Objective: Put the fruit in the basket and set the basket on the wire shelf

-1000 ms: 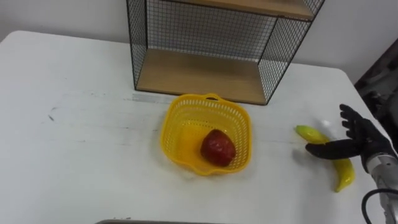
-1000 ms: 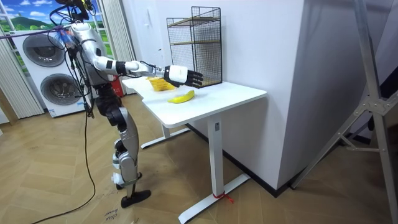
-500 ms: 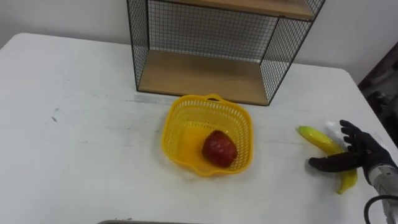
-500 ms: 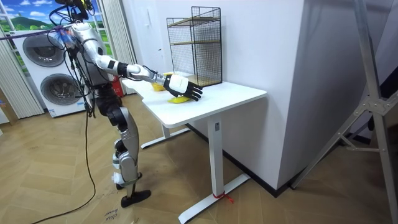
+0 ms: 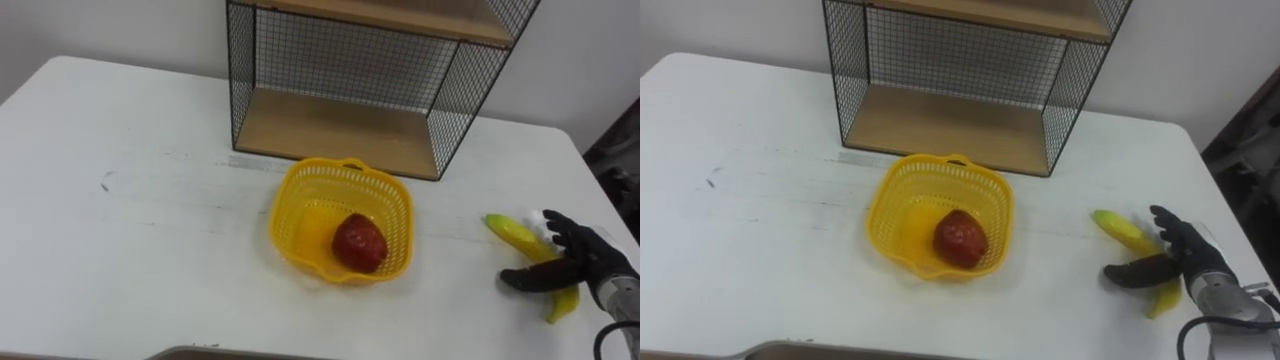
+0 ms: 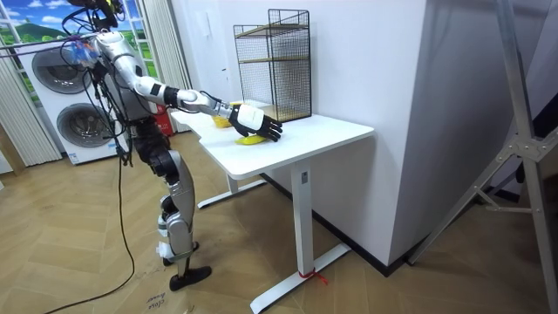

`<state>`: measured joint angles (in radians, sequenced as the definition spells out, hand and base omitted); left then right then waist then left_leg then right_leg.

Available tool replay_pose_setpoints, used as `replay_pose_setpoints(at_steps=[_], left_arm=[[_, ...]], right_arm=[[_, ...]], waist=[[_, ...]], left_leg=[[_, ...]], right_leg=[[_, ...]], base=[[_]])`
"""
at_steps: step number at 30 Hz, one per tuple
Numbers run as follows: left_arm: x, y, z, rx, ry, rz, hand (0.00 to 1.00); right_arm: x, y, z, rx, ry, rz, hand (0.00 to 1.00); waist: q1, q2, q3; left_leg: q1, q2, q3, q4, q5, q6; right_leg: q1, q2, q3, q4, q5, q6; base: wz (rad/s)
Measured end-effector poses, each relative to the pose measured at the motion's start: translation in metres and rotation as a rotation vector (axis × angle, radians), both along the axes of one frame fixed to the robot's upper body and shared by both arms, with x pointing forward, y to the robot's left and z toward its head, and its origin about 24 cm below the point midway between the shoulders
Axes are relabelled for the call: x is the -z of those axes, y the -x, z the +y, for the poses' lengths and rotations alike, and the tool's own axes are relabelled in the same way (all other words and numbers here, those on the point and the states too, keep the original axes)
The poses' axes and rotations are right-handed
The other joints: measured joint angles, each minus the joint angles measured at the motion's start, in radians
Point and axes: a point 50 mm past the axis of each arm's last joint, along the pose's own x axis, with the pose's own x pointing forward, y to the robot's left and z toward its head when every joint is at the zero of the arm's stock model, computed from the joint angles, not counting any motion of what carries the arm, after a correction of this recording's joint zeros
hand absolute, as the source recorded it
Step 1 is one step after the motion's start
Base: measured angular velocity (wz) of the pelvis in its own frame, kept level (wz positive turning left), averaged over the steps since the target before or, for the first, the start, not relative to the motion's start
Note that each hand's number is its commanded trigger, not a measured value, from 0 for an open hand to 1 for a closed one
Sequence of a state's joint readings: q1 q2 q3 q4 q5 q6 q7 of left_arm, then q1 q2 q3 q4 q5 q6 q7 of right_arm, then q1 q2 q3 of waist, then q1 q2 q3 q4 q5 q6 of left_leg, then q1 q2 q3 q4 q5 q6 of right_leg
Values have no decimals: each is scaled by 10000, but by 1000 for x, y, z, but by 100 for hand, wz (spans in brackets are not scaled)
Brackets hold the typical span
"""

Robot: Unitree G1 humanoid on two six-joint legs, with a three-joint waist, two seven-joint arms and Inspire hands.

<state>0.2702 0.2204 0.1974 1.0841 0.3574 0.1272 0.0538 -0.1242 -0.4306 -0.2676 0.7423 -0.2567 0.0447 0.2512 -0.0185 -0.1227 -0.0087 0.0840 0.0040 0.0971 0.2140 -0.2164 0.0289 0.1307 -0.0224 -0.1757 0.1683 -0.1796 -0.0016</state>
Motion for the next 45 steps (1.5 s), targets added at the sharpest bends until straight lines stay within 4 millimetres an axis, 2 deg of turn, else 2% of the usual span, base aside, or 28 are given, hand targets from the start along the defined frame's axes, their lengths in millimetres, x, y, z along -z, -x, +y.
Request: replay_pose_setpoints(at_steps=[4,7,8,24,39,45], left_arm=[[0,-1,1,14,-9,-21,0],[0,-4,1,43,-17,-101,0],[0,-5,1,48,-23,-111,0],[0,-7,4,95,-130,-35,0],[-1,-14,5,150,-105,-188,0],[-1,-19,4,356,-84,-345,0]], right_arm=[[1,2,-5,-112,173,316,0],[2,4,-7,-67,197,412,83],[2,5,-7,-59,191,439,100],[1,14,-26,566,1677,905,100],[-2,11,-26,549,1708,771,100],[-18,-1,-19,58,1834,468,100]], waist=[[88,-20,3],[207,-70,4],[211,-82,6],[468,-90,14],[515,-40,22],[474,60,30]], left_leg=[[-9,4,-48,53,0,0],[-24,1,-65,69,0,0],[-38,0,-85,70,-1,1],[-9,42,-181,80,-58,-89],[-44,30,-112,59,-79,-94],[-170,46,4,71,-70,-90]], right_leg=[[8,-4,-56,9,0,-1],[12,-7,-78,7,4,-6],[15,-10,-110,7,5,-7],[119,101,-198,-32,9,-16],[112,103,-120,-142,22,-37],[-162,92,-49,28,26,-48]], base=[[3],[0],[9],[1],[-1],[-8]])
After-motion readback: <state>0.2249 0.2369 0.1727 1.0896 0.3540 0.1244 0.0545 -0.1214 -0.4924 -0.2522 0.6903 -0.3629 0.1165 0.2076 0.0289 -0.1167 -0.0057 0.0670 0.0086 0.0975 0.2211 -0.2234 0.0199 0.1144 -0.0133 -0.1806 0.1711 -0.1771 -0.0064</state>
